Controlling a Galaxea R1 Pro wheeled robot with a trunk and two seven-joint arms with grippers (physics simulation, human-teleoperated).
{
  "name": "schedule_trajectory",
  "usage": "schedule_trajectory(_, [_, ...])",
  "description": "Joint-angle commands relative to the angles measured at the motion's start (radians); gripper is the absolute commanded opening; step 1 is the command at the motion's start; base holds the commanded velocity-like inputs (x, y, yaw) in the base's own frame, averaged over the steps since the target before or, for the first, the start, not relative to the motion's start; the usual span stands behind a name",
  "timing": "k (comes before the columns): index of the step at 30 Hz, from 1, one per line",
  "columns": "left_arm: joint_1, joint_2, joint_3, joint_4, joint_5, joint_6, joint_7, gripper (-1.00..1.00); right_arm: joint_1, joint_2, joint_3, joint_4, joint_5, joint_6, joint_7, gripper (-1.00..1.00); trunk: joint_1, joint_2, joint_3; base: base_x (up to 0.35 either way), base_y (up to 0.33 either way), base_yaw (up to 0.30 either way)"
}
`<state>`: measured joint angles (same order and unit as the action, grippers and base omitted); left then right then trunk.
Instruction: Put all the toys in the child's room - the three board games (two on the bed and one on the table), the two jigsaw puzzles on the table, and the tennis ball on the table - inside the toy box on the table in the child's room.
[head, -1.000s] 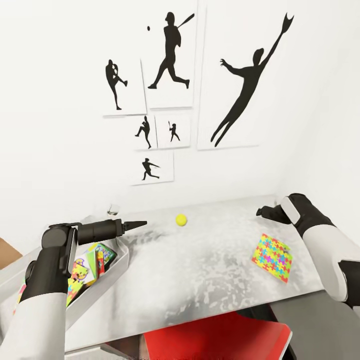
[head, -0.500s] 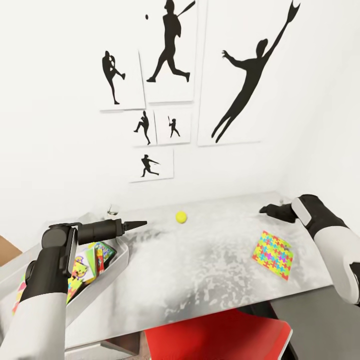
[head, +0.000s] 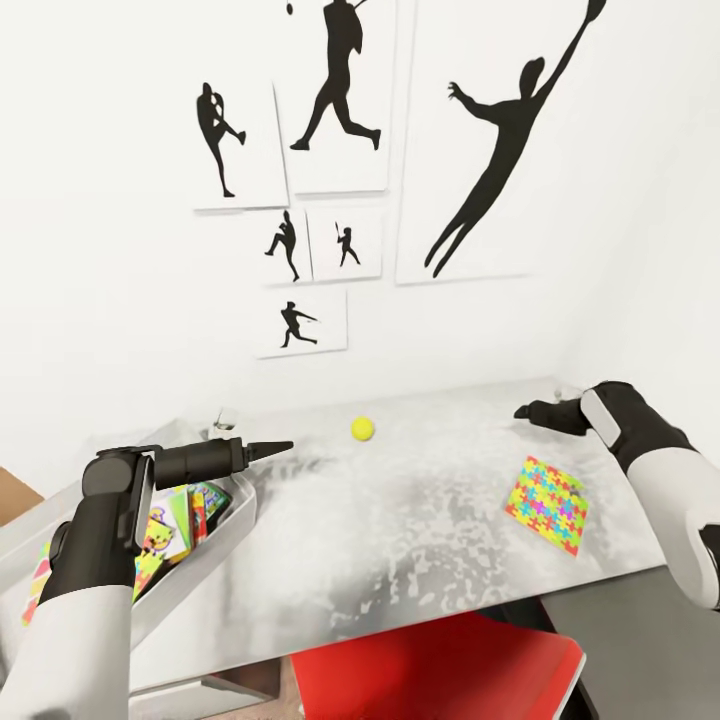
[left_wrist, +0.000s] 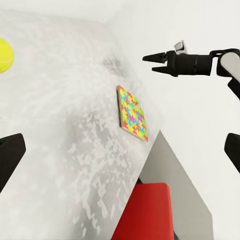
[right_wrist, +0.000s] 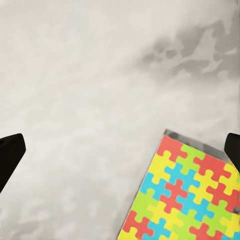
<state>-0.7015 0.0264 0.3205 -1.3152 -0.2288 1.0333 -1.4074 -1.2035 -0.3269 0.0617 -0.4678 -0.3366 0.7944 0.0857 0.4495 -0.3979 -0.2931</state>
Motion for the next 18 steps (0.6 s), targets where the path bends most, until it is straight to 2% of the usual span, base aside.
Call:
schedule_trajectory(1, [-0.001, 0.000, 0.001, -0.002, -0.010, 0.010, -0.010, 1.00, -0.001, -0.003, 0.007, -0.008, 0.001, 0.004, 0.005, 1.00, 0.001, -0.002, -0.004, 0.000, 0.000, 0.000])
schedule_trajectory(7, [-0.001, 0.000, 0.000, -0.005, -0.009, 0.011, -0.010, 1.00, -0.002, -0.007, 0.007, -0.063, 0.001, 0.012, 0.017, 1.00, 0.001, -0.002, -0.013, 0.000, 0.000, 0.000])
schedule_trajectory(18, [-0.001, 0.004, 0.001, -0.006, -0.009, 0.010, -0.012, 1.00, -0.020, -0.010, 0.007, -0.083, 0.000, 0.015, 0.024, 1.00, 0.001, -0.002, -0.031, 0.000, 0.000, 0.000])
